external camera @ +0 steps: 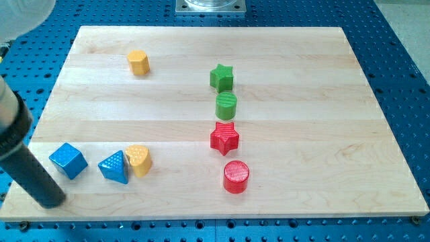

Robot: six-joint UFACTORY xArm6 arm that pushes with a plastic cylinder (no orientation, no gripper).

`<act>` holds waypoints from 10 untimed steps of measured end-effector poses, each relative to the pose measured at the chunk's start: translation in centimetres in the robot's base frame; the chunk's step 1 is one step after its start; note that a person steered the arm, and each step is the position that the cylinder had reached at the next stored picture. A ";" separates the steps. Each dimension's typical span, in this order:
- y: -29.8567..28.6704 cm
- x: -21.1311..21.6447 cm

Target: Place the heart the top right of the triangle

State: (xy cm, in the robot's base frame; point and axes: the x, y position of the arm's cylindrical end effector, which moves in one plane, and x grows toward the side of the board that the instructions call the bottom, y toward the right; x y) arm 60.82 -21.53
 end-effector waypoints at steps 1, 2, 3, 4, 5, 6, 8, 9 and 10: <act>7.6 -2.1; 11.3 -6.5; 9.6 -6.6; 9.6 -0.1; 8.3 0.2; 8.0 -2.3; 8.0 -2.4; 7.9 -2.7; 5.0 -1.8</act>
State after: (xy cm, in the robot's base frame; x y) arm 58.98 -16.51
